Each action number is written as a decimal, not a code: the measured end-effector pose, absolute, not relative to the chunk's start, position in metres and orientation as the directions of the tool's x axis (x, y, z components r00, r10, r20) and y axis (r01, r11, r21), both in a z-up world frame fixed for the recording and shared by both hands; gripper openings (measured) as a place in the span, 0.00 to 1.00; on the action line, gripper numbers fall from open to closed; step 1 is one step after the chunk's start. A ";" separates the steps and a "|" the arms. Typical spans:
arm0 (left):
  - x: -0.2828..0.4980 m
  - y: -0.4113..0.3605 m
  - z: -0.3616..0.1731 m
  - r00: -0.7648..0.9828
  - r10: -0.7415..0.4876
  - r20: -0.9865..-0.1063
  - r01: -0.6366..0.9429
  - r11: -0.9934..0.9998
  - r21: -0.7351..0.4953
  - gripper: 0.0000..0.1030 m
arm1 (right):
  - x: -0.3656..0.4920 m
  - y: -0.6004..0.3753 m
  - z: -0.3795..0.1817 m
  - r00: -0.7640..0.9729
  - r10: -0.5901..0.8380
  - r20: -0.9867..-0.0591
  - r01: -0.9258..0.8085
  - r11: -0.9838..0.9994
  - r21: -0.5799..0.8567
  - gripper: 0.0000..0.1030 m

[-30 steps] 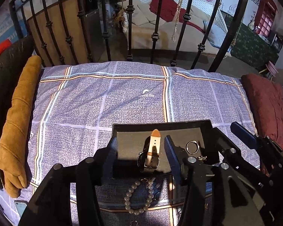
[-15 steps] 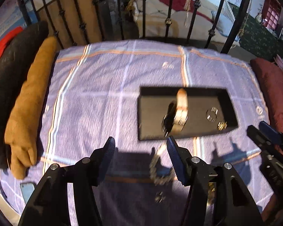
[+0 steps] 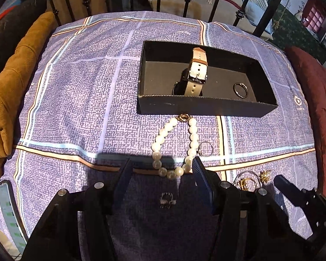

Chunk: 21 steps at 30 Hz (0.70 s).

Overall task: Organize jewelry
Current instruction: 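Grasp the pearl necklace with left tool while right tool reaches for a gold earring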

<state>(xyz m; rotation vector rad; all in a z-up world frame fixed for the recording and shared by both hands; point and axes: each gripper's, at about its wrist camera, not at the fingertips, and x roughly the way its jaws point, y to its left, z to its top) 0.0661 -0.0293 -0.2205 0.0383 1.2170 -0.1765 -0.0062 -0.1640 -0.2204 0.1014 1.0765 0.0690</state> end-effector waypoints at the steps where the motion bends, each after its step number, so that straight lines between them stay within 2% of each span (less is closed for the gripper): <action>1: 0.071 -0.030 -0.223 0.331 -0.119 -0.936 0.154 0.986 -0.071 0.54 | -0.005 -0.163 -0.221 0.472 0.108 -0.875 -0.009 0.993 0.118 0.37; 5: 0.080 -0.036 -0.234 0.322 -0.120 -0.939 0.160 0.985 -0.071 0.54 | -0.002 -0.158 -0.231 0.461 0.113 -0.880 -0.016 0.993 0.119 0.37; 8: 0.083 -0.037 -0.236 0.317 -0.117 -0.941 0.153 0.986 -0.071 0.56 | 0.002 -0.156 -0.242 0.436 0.117 -0.892 -0.014 0.992 0.124 0.25; 9: 0.083 -0.037 -0.236 0.313 -0.117 -0.943 0.149 0.986 -0.073 0.55 | 0.002 -0.156 -0.243 0.434 0.127 -0.892 -0.019 0.991 0.132 0.18; 10: 0.083 -0.036 -0.235 0.310 -0.118 -0.944 0.145 0.987 -0.075 0.52 | 0.002 -0.156 -0.243 0.436 0.142 -0.889 -0.025 0.989 0.146 0.15; 11: 0.085 -0.034 -0.235 0.310 -0.112 -0.944 0.138 0.988 -0.073 0.40 | 0.002 -0.155 -0.242 0.438 0.142 -0.888 -0.027 0.989 0.145 0.12; 12: 0.086 -0.032 -0.236 0.304 -0.098 -0.948 0.132 0.989 -0.060 0.33 | 0.002 -0.153 -0.240 0.444 0.136 -0.886 -0.031 0.990 0.136 0.09; 14: 0.087 -0.027 -0.236 0.301 -0.098 -0.949 0.128 0.990 -0.062 0.08 | 0.000 -0.152 -0.237 0.452 0.132 -0.882 -0.036 0.991 0.130 0.09; 21: 0.080 -0.018 -0.220 0.320 -0.156 -0.934 0.141 0.983 -0.116 0.09 | -0.001 -0.155 -0.218 0.481 0.146 -0.864 -0.039 0.989 0.145 0.07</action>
